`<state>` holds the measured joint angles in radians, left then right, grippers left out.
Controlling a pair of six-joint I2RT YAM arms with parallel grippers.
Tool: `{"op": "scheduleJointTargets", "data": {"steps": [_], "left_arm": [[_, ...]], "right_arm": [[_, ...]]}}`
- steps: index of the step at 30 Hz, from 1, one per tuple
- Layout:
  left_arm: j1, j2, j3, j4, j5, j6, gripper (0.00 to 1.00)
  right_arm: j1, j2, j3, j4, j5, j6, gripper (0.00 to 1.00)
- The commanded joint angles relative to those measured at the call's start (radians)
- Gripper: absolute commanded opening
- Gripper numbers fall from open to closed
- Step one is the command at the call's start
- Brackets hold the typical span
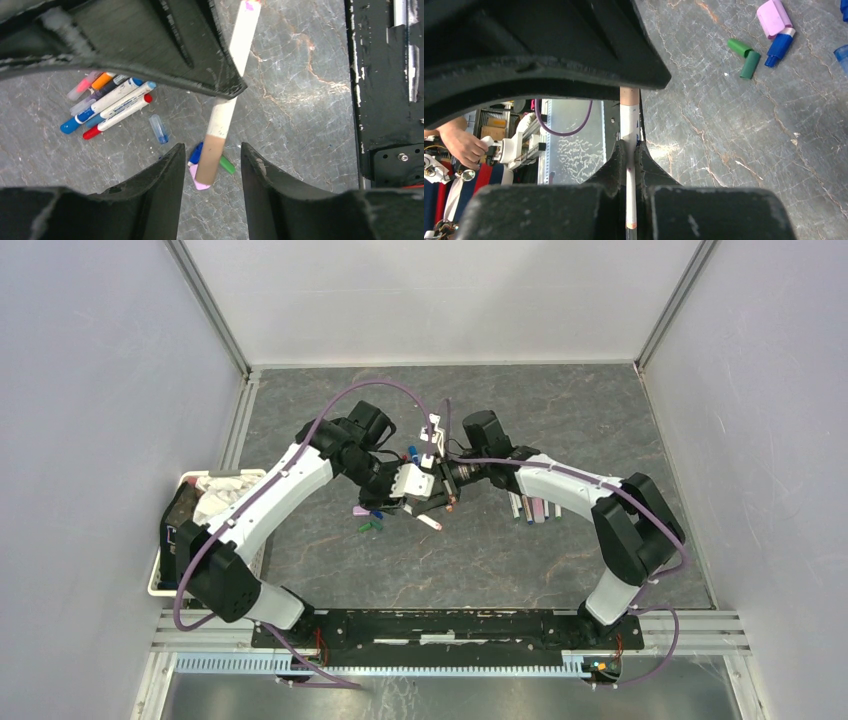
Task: Open the pen caps
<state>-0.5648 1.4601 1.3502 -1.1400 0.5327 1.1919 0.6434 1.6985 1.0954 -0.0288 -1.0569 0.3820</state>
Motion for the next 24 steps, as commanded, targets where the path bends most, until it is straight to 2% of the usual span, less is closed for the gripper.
{"op": "scheduleJointTargets", "data": {"steps": [1, 3, 6, 10, 11, 12, 14, 17, 22, 24], "left_arm": [[-0.027, -0.032, -0.005, -0.041, 0.057, 0.06, 0.5], [-0.037, -0.032, -0.012, -0.044, 0.054, 0.061, 0.45], [-0.044, -0.032, -0.021, -0.044, 0.028, 0.065, 0.33], [-0.051, -0.026, -0.016, -0.025, -0.028, 0.059, 0.03], [-0.053, -0.026, -0.011, -0.02, -0.038, 0.056, 0.02], [-0.054, -0.027, -0.008, -0.017, -0.045, 0.055, 0.02], [-0.059, -0.032, -0.006, -0.01, -0.056, 0.054, 0.02], [-0.066, -0.041, -0.003, -0.004, -0.061, 0.054, 0.02], [-0.071, -0.05, 0.003, -0.004, -0.066, 0.047, 0.02], [-0.072, -0.05, 0.0, -0.007, -0.07, 0.047, 0.02]], "right_arm": [[0.004, 0.007, 0.052, 0.062, -0.053, 0.029, 0.0], [0.003, 0.01, 0.052, 0.076, -0.06, 0.042, 0.0], [0.004, 0.008, 0.053, 0.084, -0.067, 0.046, 0.0], [0.004, 0.019, 0.053, 0.084, -0.069, 0.057, 0.0], [0.005, 0.021, 0.051, 0.088, -0.069, 0.064, 0.0], [0.008, 0.025, 0.048, 0.096, -0.067, 0.072, 0.05], [0.022, 0.034, 0.041, 0.128, -0.065, 0.101, 0.25], [0.05, 0.058, 0.056, 0.141, -0.067, 0.117, 0.36], [0.069, 0.087, 0.068, 0.198, -0.072, 0.169, 0.36], [0.069, 0.09, 0.069, 0.206, -0.071, 0.175, 0.28]]}}
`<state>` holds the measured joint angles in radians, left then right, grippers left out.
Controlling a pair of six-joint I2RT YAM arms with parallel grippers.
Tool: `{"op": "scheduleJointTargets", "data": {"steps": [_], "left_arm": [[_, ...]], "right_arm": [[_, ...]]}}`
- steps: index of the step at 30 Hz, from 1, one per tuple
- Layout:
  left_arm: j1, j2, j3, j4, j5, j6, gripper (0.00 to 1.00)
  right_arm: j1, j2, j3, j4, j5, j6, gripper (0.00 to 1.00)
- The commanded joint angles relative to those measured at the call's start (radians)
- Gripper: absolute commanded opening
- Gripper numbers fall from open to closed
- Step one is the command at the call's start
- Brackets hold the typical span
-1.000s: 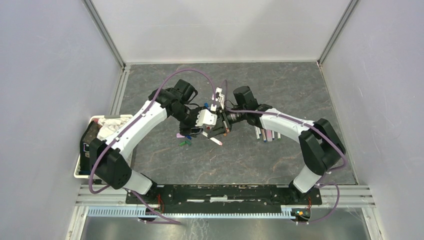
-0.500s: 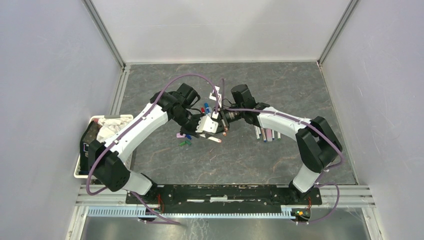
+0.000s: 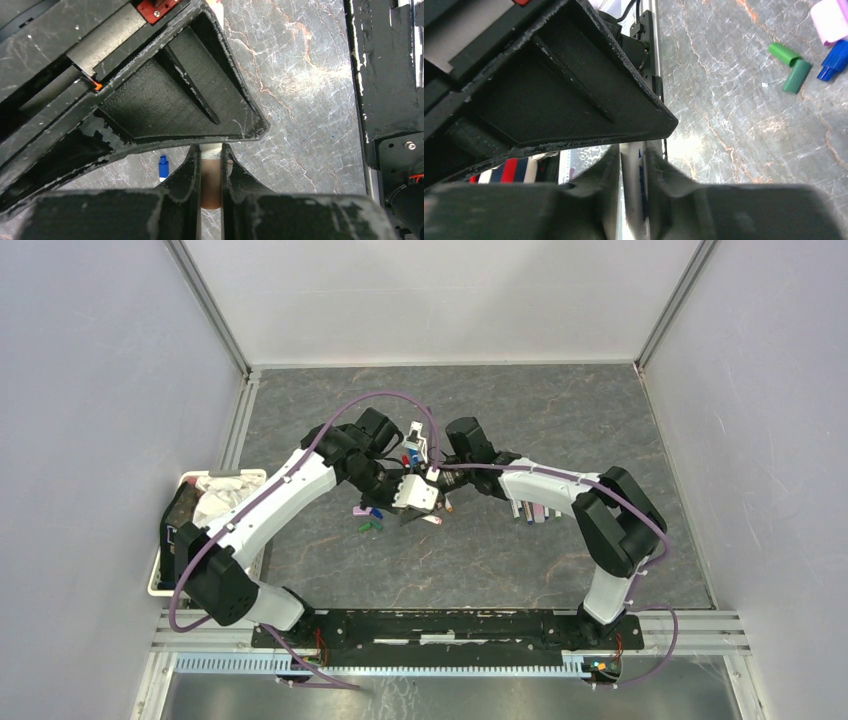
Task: Open the pen caps
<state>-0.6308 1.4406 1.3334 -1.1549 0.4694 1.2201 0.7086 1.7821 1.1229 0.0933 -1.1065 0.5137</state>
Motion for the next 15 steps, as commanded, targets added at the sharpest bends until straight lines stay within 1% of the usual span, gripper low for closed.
{"op": "scheduleJointTargets", "data": {"steps": [1, 2, 3, 6, 10, 13, 15], "left_arm": [[-0.006, -0.031, 0.016, 0.006, -0.011, 0.019, 0.02], [-0.006, -0.031, 0.014, 0.005, -0.016, 0.024, 0.02], [-0.006, -0.03, 0.011, -0.001, -0.022, 0.033, 0.02], [-0.006, -0.021, 0.001, 0.003, -0.064, 0.061, 0.02], [-0.002, 0.003, -0.006, 0.017, -0.164, 0.085, 0.02], [0.02, 0.013, -0.014, 0.025, -0.233, 0.125, 0.02], [0.055, 0.019, -0.005, 0.025, -0.24, 0.147, 0.02]], "right_arm": [[0.004, 0.006, 0.04, 0.082, -0.023, 0.044, 0.2], [0.003, 0.004, 0.038, 0.078, -0.02, 0.042, 0.07], [0.003, 0.004, 0.035, 0.071, -0.017, 0.037, 0.0], [0.0, -0.006, 0.011, 0.031, -0.005, 0.0, 0.0], [-0.003, -0.033, -0.04, 0.011, 0.011, -0.02, 0.0], [-0.003, -0.051, -0.039, -0.084, 0.035, -0.093, 0.0], [-0.005, -0.071, -0.058, -0.126, 0.048, -0.119, 0.0]]}}
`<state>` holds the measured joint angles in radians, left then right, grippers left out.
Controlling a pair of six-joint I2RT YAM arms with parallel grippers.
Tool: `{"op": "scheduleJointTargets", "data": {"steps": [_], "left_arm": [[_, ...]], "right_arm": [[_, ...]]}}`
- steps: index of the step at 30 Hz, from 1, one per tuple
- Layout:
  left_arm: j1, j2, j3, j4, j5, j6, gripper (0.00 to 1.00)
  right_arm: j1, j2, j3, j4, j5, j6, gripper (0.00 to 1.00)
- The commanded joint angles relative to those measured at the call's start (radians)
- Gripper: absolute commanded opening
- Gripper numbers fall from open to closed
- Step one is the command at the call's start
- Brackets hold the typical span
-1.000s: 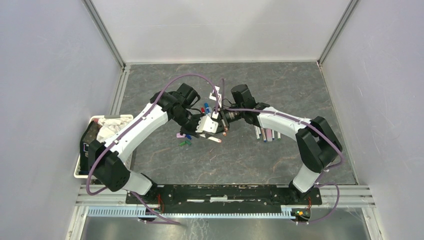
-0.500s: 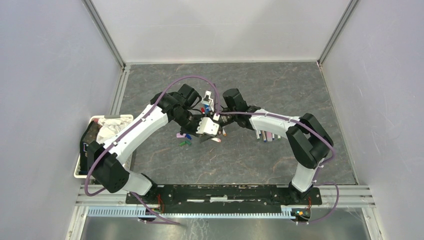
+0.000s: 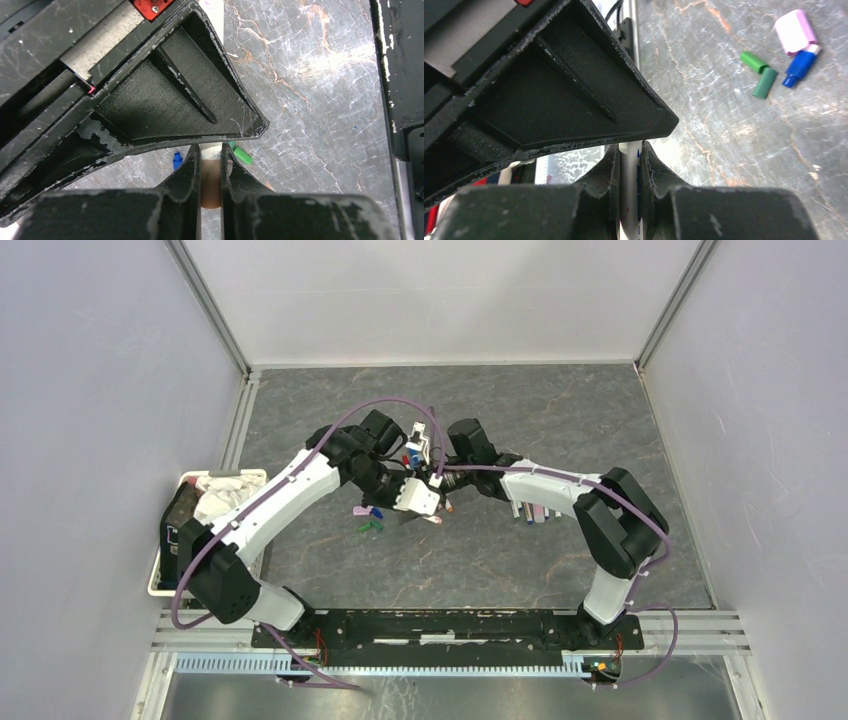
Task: Open the pen caps
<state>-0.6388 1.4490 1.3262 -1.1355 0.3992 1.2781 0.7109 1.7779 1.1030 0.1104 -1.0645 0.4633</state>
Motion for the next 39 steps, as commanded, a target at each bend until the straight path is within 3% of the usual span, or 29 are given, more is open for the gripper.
{"op": "scheduleJointTargets", "data": {"steps": [1, 7, 15, 19, 23, 26, 35, 39], "left_arm": [[0.085, 0.013, 0.007, 0.006, -0.171, 0.099, 0.02], [0.208, 0.018, 0.024, 0.02, -0.136, 0.135, 0.02], [0.223, 0.008, -0.058, 0.109, -0.074, 0.101, 0.02], [0.193, 0.03, -0.103, 0.172, 0.017, 0.005, 0.02], [0.173, 0.064, -0.208, 0.316, 0.02, -0.077, 0.03], [0.171, 0.143, -0.216, 0.365, -0.005, -0.142, 0.07], [0.163, 0.238, -0.247, 0.44, -0.037, -0.197, 0.32], [0.162, 0.249, -0.253, 0.44, -0.047, -0.21, 0.37]], "right_arm": [[-0.008, -0.08, -0.053, -0.148, 0.014, -0.073, 0.0], [-0.029, -0.164, -0.158, -0.174, 0.055, -0.107, 0.0], [-0.092, -0.236, -0.244, -0.253, 0.123, -0.174, 0.0], [-0.169, -0.24, -0.226, -0.331, 0.336, -0.187, 0.0], [-0.216, -0.253, -0.212, -0.385, 0.724, -0.173, 0.0], [-0.22, -0.237, -0.195, -0.382, 0.868, -0.163, 0.0], [-0.22, -0.074, -0.094, -0.384, 1.05, -0.181, 0.0], [-0.22, -0.029, -0.088, -0.368, 1.113, -0.184, 0.07]]}}
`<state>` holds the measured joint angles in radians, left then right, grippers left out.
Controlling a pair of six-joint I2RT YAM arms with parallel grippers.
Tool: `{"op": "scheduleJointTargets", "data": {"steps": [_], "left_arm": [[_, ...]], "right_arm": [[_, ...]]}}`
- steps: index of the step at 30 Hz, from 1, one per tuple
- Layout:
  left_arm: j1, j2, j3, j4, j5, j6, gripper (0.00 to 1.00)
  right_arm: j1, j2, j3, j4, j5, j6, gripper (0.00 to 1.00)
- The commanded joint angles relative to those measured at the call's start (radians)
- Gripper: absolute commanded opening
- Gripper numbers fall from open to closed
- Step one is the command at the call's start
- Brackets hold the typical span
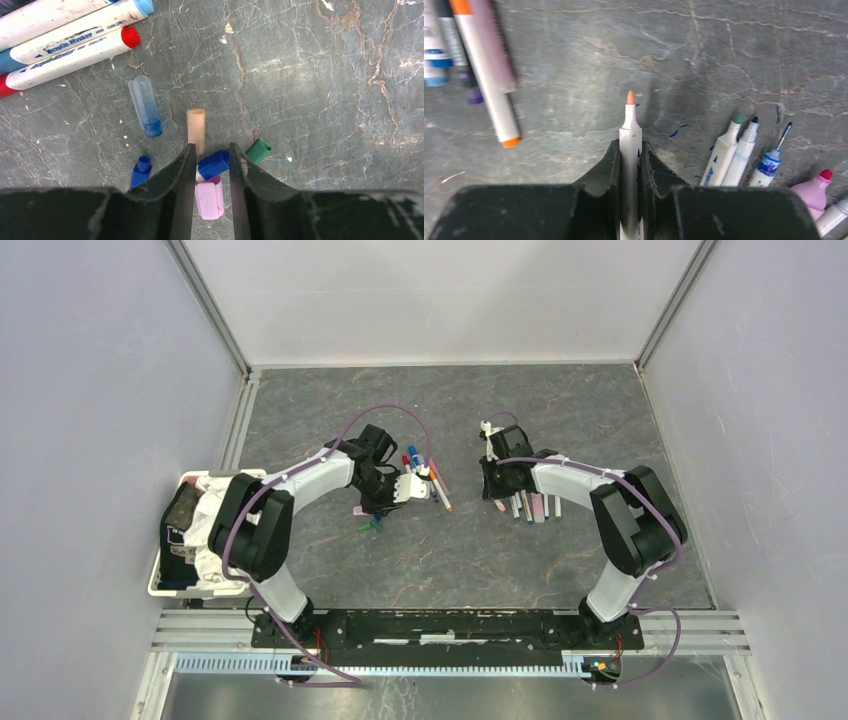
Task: Open the pen caps
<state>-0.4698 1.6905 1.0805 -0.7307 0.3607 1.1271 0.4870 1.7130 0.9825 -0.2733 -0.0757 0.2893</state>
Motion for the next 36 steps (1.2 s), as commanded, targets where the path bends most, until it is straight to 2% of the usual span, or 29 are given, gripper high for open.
{"op": "scheduleJointTargets", "data": {"steps": [1, 4, 8, 13, 14, 16, 18, 21, 23, 26, 30, 33, 36], "left_arm": [[-0.007, 0.005, -0.007, 0.034, -0.007, -0.061, 0.38], [-0.007, -0.009, 0.009, 0.027, -0.003, -0.074, 0.38], [-0.006, -0.032, 0.068, -0.027, 0.009, -0.089, 0.39], [-0.005, -0.079, 0.163, -0.132, 0.017, -0.111, 0.44], [-0.004, -0.092, 0.188, -0.151, 0.017, -0.12, 0.46], [-0.004, -0.118, 0.247, -0.19, 0.011, -0.144, 0.56], [-0.004, -0.147, 0.31, -0.214, -0.011, -0.186, 0.59], [-0.004, -0.189, 0.395, -0.232, -0.076, -0.26, 0.63], [-0.002, -0.218, 0.433, -0.229, -0.119, -0.294, 0.7], [0.007, -0.285, 0.433, -0.168, -0.18, -0.365, 0.99], [0.022, -0.335, 0.391, -0.145, -0.169, -0.408, 1.0], [0.029, -0.318, 0.361, -0.142, -0.185, -0.442, 1.0], [0.039, -0.309, 0.354, -0.176, -0.137, -0.451, 1.0]], "right_arm": [[0.006, 0.042, 0.029, 0.015, 0.139, -0.01, 0.1], [0.005, 0.042, 0.013, 0.021, 0.177, -0.011, 0.14], [0.005, 0.023, -0.015, 0.018, 0.212, -0.019, 0.3], [0.006, -0.035, -0.052, 0.014, 0.271, -0.029, 0.36], [0.005, -0.048, -0.055, 0.014, 0.28, -0.034, 0.36], [0.005, -0.078, -0.057, 0.014, 0.297, -0.035, 0.35], [0.015, -0.106, -0.041, 0.008, 0.326, -0.036, 0.31], [0.055, -0.126, 0.013, 0.0, 0.339, -0.049, 0.31], [0.086, -0.111, 0.069, 0.002, 0.309, -0.061, 0.31], [0.125, -0.041, 0.167, 0.008, 0.23, -0.076, 0.31], [0.164, 0.093, 0.305, 0.008, 0.145, -0.092, 0.31], [0.173, 0.201, 0.386, -0.002, 0.123, -0.098, 0.3], [0.176, 0.276, 0.452, -0.017, 0.109, -0.097, 0.28]]}}
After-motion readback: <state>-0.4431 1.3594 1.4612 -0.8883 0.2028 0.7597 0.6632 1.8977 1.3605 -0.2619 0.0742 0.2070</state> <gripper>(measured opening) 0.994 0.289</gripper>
